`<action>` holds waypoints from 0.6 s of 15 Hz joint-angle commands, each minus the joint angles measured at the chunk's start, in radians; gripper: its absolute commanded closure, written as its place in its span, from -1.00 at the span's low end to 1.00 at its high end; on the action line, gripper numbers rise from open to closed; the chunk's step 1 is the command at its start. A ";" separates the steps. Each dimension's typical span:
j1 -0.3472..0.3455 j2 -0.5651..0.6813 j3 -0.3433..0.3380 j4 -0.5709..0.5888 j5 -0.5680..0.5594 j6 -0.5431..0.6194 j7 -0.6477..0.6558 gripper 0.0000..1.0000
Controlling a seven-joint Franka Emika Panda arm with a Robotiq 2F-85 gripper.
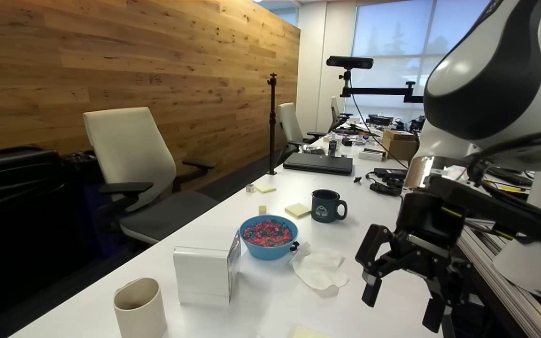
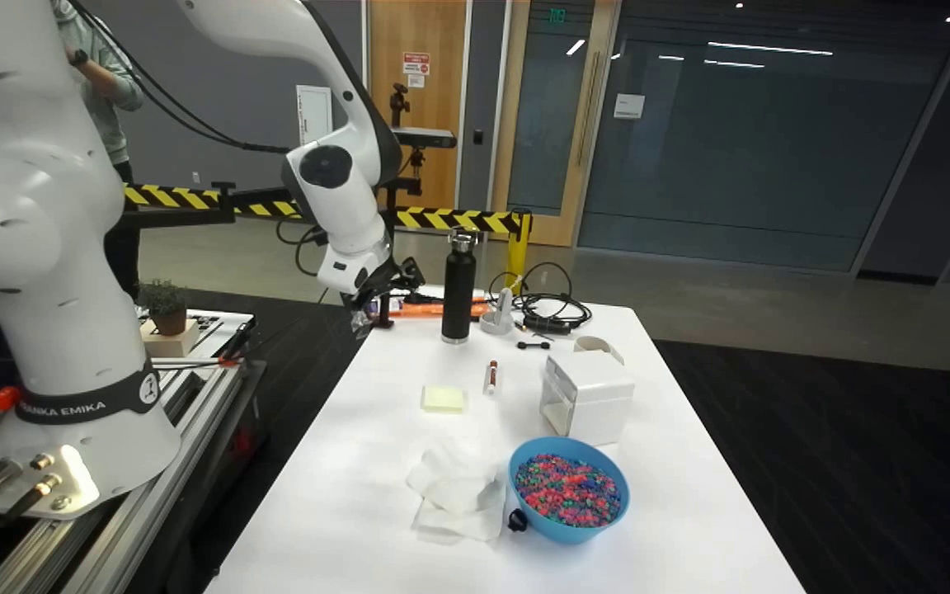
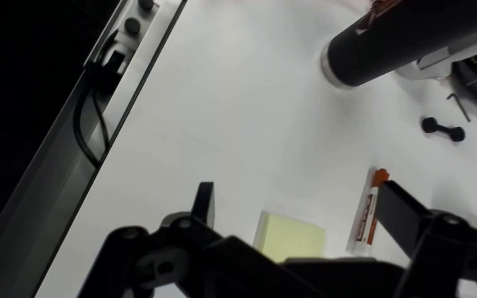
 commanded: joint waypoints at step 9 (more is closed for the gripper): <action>-0.029 0.006 -0.013 0.115 0.184 0.026 -0.154 -1.00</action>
